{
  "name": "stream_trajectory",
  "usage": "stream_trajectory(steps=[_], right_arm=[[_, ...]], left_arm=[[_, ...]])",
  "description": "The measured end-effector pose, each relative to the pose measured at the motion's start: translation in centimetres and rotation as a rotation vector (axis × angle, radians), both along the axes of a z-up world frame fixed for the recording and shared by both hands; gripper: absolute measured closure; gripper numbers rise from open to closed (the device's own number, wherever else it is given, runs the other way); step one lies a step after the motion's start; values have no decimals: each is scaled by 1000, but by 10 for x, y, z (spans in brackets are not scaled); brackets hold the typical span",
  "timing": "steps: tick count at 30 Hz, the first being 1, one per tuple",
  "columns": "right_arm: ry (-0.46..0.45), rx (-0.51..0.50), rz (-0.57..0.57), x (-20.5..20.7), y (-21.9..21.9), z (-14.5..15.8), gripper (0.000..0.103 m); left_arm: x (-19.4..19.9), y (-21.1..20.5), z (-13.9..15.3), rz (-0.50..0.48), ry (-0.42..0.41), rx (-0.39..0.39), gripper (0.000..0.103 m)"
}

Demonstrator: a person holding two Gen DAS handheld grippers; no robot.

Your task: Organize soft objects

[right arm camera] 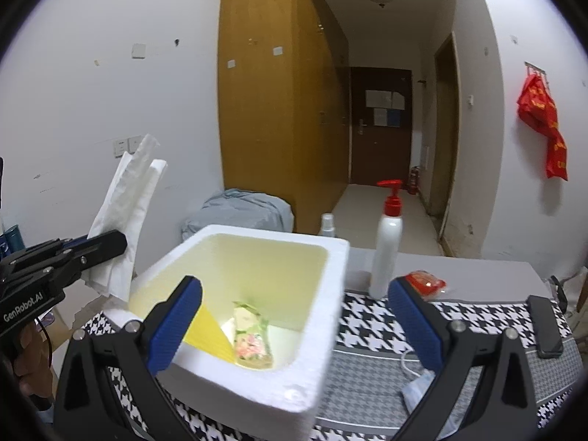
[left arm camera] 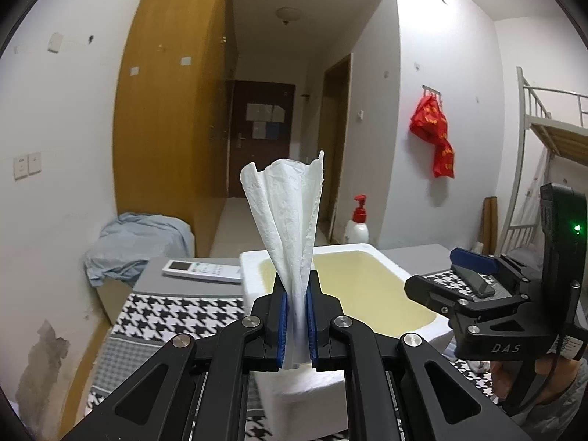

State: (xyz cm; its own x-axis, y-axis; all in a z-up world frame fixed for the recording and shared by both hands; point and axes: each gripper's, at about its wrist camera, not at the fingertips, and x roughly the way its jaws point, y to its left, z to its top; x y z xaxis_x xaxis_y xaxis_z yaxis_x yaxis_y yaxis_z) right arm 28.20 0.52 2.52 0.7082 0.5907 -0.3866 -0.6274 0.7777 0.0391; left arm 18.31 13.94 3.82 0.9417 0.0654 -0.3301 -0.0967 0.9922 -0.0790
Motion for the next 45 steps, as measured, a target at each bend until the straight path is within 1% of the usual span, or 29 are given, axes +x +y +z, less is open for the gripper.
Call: stream_trajectory(steps=[3,11,22,25,26,27,28,29,30,32,35,39,45], right_arm=[[1,15,-34,2,-12,0,1],[6,10,-126,6,-43,-6,1],[18,9,-193,4,-71,-16,1],[24,15,-210,3,-78,-19,1],[25,17,-217,3,-80,-19,1],[27,19,-224,3,-82,-19,1],[29,21,-230,2,-85,-20,1],[29,24,-241,1,-89,-20,1],[30,25,-251,0,-92,-21,1],[36,25,-270,-2,-99,-24,1],[41,20,-300,-6,-109,-27,1],[46,26,-335,-11,-121,-28,1],[50,33,-351,-15,-131,-30,1]], left_arm=[[9,-8,-1,-31,5,2,93],[28,-24,-3,-98,26,-12,93],[54,-31,-10,-108,68,-27,93],[61,-33,-11,-92,76,-15,83],[64,-33,-11,-88,76,-17,70],[66,-33,-12,-88,80,-20,46],[67,-32,-12,-90,82,-24,33],[68,-32,-13,-89,78,-32,12],[66,-32,-12,-84,64,-42,6],[61,-32,-9,-60,28,-51,1],[57,-38,-6,-71,15,-51,1],[54,-48,-4,-86,9,-14,1],[40,-58,-2,-98,-15,1,1]])
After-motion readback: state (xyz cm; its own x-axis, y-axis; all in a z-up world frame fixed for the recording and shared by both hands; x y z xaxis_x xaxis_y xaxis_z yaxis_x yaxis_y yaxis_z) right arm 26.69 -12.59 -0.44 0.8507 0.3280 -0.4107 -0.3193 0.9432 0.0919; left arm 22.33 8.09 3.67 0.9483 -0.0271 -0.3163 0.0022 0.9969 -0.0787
